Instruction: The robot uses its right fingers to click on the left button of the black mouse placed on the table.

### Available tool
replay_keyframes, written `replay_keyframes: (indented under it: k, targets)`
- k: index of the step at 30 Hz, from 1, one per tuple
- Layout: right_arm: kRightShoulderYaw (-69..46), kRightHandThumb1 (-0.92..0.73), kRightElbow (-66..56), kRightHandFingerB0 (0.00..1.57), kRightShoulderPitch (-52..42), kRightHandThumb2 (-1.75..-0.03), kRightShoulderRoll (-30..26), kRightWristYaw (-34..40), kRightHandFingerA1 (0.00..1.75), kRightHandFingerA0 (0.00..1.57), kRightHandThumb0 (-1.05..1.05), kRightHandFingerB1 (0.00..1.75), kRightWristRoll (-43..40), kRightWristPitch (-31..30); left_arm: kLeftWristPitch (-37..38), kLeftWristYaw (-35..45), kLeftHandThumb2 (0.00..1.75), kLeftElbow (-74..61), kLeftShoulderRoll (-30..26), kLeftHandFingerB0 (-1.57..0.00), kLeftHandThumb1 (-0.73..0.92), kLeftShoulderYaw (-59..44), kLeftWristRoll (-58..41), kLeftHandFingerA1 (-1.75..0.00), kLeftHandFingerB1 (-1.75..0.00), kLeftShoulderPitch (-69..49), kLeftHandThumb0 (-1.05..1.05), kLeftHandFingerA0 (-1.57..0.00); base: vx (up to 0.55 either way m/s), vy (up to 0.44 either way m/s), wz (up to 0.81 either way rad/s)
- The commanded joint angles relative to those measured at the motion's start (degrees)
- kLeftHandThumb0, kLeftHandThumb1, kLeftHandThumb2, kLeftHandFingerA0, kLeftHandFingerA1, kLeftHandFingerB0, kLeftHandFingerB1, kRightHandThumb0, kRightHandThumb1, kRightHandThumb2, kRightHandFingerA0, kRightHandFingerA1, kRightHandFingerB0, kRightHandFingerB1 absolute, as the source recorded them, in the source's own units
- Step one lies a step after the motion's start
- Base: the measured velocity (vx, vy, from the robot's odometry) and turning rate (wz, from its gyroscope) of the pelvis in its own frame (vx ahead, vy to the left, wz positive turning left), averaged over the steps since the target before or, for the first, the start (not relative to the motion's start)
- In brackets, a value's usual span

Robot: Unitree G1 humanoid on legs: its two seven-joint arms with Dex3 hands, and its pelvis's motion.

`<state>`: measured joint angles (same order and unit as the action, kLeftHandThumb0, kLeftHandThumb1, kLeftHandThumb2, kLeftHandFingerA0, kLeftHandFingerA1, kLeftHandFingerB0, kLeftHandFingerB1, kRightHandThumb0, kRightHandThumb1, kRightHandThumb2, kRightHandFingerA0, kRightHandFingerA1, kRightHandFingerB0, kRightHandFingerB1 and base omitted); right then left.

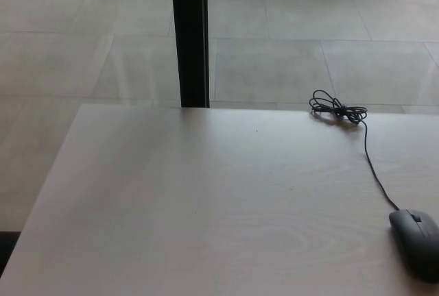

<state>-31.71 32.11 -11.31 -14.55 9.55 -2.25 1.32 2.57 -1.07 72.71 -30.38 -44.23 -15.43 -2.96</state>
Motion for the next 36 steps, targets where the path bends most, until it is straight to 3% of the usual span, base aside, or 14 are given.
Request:
replay_keyframes:
  k: [1, 3, 9, 12, 14, 17, 18, 21, 26, 28, 31, 33, 35, 36]
  targets:
    - [-9.28, -0.87, -3.42, 0.27, 2.86, -0.68, -1.64, -1.05, 1.30, 0.66, -0.85, 0.43, -13.95, -18.60, -5.62, 0.30, 0.85, 0.62, -2.17, -0.29, 0.92, -2.82, -5.64, -1.66, -0.61, 1.86, -1.04, -0.61, 0.00, 0.000, 0.00]
    - [-14.77, -0.81, -4.08, 0.10, 5.92, -1.26, -3.47, 2.27, 1.63, 1.27, -1.05, 0.50, -18.28, -25.04, -4.86, 3.25, 0.79, 0.38, -1.62, -0.17, 0.92, -3.78, -6.95, -1.58, -0.46, 1.37, -0.99, -0.46, 0.00, 0.000, 0.00]
    - [-20.68, -0.92, -0.37, 0.42, 12.09, -0.91, -8.17, 5.94, 1.75, 0.82, -1.04, 1.06, -19.49, -26.59, -4.32, 2.44, 0.81, 0.62, -1.34, -0.11, 0.92, -4.33, -7.17, -1.55, -0.45, 1.52, -1.03, -0.45, 0.00, 0.000, 0.00]
    - [-23.85, -0.80, -0.45, 0.42, 16.19, -1.07, -11.08, 9.55, 1.59, 1.04, -1.02, 0.86, -19.44, -29.98, -4.86, 2.94, 1.32, 0.59, -1.44, -0.09, 0.89, -4.36, -7.19, -1.26, -0.50, 1.50, -1.05, -0.61, 0.00, 0.000, 0.00]
    - [-24.10, -0.69, -1.84, 0.62, 18.05, -1.20, -12.55, 10.30, 1.58, 1.37, -0.84, 0.85, -18.79, -31.64, -4.31, 2.45, 0.83, 0.70, -1.34, -0.20, 0.92, -4.63, -7.40, -1.75, -0.90, 1.56, -0.98, -0.43, 0.00, 0.000, 0.00]
    - [-19.87, -0.73, -6.05, 0.73, 19.04, -1.22, -14.00, 8.26, 1.56, 1.35, -0.84, 0.95, -13.58, -29.37, -3.87, 0.84, 0.79, 0.69, -1.32, -0.21, 0.92, -5.32, -8.10, -1.75, -0.50, 1.88, -0.98, -0.51, 0.00, 0.000, 0.00]
    - [-19.34, -0.92, -7.89, 0.23, 19.34, -0.79, -13.86, 7.57, 1.75, 1.07, -0.95, 0.55, -13.48, -29.02, -3.52, 0.75, 1.23, 0.63, -1.27, -0.18, 0.77, -5.27, -8.01, -1.30, -0.57, 1.94, -0.94, -0.73, 0.00, 0.000, 0.00]
    - [-16.71, -0.92, -12.19, 0.16, 19.83, -0.77, -14.00, 4.96, 1.74, 1.07, -0.97, 0.38, -12.27, -27.83, -2.59, 1.57, 0.82, 0.31, -1.09, -0.21, 0.92, -5.32, -8.05, -1.72, -0.44, 1.79, -0.98, -0.38, 0.00, 0.000, 0.00]
    - [-5.66, -0.79, -21.94, 0.07, 19.17, -1.19, -14.03, -1.13, 1.43, 1.01, -0.93, 0.42, -6.86, -21.35, -1.72, 1.56, 1.23, 0.18, -1.17, -0.15, 0.80, -3.60, -6.49, -1.33, -0.50, 1.18, -0.91, -0.79, 0.00, 0.000, 0.00]
    - [-1.17, -0.91, -23.68, 0.15, 18.19, -0.73, -14.76, -1.87, 0.88, 0.83, -0.90, 0.34, -3.38, -16.51, -1.55, 2.19, 0.85, 0.01, -1.17, -0.22, 0.92, -3.52, -6.73, -1.74, -0.41, 1.10, -0.96, -0.52, 0.00, 0.000, 0.00]
    - [5.66, -0.91, -26.61, 0.18, 17.37, -0.75, -16.18, -1.51, 1.58, 0.80, -0.91, 0.32, 1.76, -12.19, -1.01, 1.25, 1.31, -0.06, -1.29, -0.25, 0.88, -2.41, -5.99, -1.42, -0.53, 1.25, -0.99, -0.91, 0.00, 0.000, 0.00]
    - [11.54, -0.92, -27.95, 0.16, 17.24, -0.81, -17.80, 0.20, 1.67, 0.84, -0.92, 0.32, 7.82, -10.41, -0.73, 1.94, 0.82, -0.27, -1.20, -0.27, 0.92, -2.54, -6.54, -1.69, -0.42, 1.02, -1.01, -0.62, 0.00, 0.000, 0.00]
    - [13.62, -0.92, -29.14, 0.18, 17.19, -0.75, -18.01, 0.16, 1.48, 0.67, -0.90, 0.30, 8.92, -10.83, -0.41, 1.56, 0.81, -0.25, -1.17, -0.30, 0.92, -2.17, -6.23, -1.70, -0.43, 0.96, -0.96, -0.64, 0.00, 0.000, 0.00]
    - [18.72, -0.77, -31.19, 0.16, 17.52, -1.16, -18.03, 0.99, 0.63, 0.43, -0.89, 0.44, 13.15, -12.82, -0.57, 1.64, 0.80, -0.19, -1.16, -0.30, 0.92, -2.39, -6.61, -1.66, -0.42, 0.96, -0.95, -0.60, 0.00, 0.000, 0.00]
